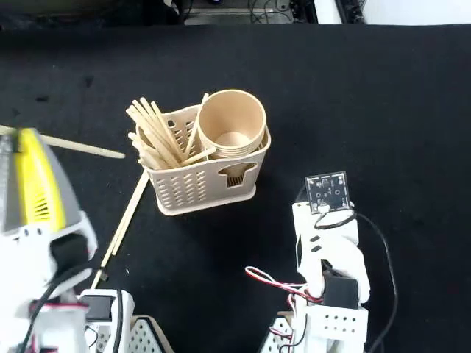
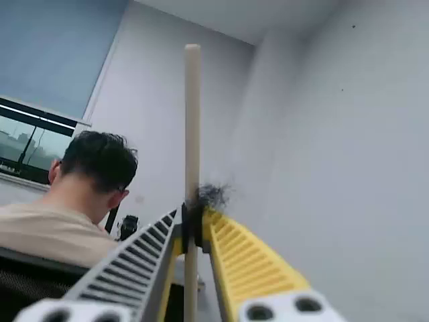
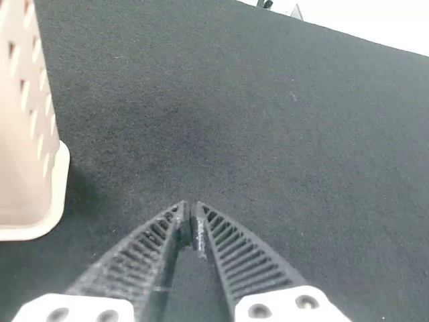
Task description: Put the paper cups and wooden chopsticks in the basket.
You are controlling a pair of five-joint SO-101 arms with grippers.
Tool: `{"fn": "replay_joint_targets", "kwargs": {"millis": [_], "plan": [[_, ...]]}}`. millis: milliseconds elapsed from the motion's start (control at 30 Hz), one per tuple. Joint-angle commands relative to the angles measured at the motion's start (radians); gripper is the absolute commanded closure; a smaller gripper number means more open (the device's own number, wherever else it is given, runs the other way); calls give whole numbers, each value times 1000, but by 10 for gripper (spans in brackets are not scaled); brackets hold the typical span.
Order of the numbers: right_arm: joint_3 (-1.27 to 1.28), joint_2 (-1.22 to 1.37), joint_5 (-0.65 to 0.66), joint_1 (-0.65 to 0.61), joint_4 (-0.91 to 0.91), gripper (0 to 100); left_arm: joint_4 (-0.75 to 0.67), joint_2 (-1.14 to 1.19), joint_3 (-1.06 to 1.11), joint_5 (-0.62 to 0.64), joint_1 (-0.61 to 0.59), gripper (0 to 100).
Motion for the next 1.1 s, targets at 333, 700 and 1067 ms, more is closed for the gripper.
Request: {"fn": "replay_joint_targets", "kwargs": {"millis": [333, 700, 1067], "plan": [[-5, -65, 9, -12, 0, 977, -287, 130, 387, 80, 73, 971], [-5, -65, 9, -12, 0, 977, -285, 212, 259, 110, 119, 972], [-5, -65, 9, -12, 0, 977, -287, 402, 329, 101, 113, 962]]}}
